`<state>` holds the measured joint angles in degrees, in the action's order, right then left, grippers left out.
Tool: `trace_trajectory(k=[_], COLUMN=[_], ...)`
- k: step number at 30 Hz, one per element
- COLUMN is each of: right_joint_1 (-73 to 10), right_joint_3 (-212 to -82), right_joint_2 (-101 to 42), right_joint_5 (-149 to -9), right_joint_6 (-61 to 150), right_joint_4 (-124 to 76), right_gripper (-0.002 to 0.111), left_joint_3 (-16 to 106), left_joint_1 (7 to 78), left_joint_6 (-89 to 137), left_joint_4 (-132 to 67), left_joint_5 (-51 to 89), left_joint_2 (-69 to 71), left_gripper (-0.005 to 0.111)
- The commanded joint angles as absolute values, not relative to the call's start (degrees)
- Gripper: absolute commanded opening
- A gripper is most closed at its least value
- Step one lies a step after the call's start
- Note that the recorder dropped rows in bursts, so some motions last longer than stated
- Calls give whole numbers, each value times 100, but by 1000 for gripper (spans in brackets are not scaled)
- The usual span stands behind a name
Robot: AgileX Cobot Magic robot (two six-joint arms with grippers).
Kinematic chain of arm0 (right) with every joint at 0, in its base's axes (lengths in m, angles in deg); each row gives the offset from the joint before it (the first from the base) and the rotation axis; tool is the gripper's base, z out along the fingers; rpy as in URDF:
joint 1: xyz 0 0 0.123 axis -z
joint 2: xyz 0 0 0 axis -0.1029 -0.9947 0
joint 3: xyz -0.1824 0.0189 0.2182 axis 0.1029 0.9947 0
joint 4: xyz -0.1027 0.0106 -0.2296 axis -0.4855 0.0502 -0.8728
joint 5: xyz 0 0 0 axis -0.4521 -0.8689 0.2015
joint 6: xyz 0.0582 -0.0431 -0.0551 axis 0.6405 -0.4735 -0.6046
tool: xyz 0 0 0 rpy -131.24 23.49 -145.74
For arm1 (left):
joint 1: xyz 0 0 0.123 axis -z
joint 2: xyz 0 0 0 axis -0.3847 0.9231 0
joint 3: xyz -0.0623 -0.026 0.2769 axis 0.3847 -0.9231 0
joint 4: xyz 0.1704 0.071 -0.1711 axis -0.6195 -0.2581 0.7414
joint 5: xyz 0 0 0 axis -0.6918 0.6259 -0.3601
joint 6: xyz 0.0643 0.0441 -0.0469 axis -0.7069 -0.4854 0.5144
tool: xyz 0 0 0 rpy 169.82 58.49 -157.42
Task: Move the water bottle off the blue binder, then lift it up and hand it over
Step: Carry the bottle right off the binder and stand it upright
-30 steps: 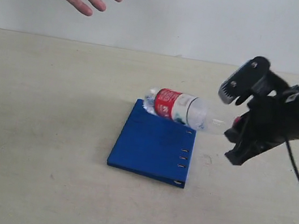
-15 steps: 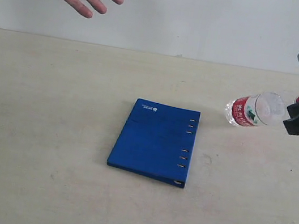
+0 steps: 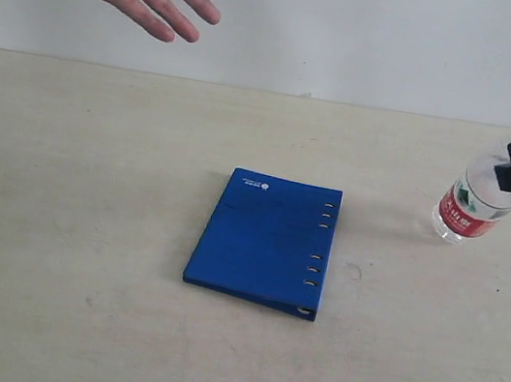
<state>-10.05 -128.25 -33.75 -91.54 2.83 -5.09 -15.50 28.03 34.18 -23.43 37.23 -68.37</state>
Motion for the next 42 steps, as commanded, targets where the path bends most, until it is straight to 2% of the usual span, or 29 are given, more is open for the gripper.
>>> trace_trajectory(k=[1, 7, 12, 15, 30, 42], right_joint_1=[-987, -987, -987, -987, -976, -976], right_joint_3=[-12847, -12847, -12847, -12847, -12847, -12847], right_joint_2=[-3454, -3454, -3454, -3454, -3471, -4145], right_joint_5=[-8369, -7967, -8141, -8132, -7855, -7825], right_joint_6=[322, 386, 520, 616, 1053, 1176], right_joint_4=[-502, -502, -502, -502, -502, -502], right_gripper=[0, 4, 26, 32, 33, 35], left_joint_3=[-1566, -1566, -1566, -1566, -1566, -1566], left_joint_1=[2849, 2849, 2849, 2849, 2849, 2849], left_joint_6=[3395, 3395, 3395, 3395, 3395, 3395], left_joint_4=[-2321, -2321, -2321, -2321, -2321, -2321], left_joint_5=[3673, 3673, 3673, 3673, 3673, 3673], left_joint_2=[-6851, -6851, -6851, -6851, -6851, -6851], left_gripper=[7, 7, 7, 7, 7, 7])
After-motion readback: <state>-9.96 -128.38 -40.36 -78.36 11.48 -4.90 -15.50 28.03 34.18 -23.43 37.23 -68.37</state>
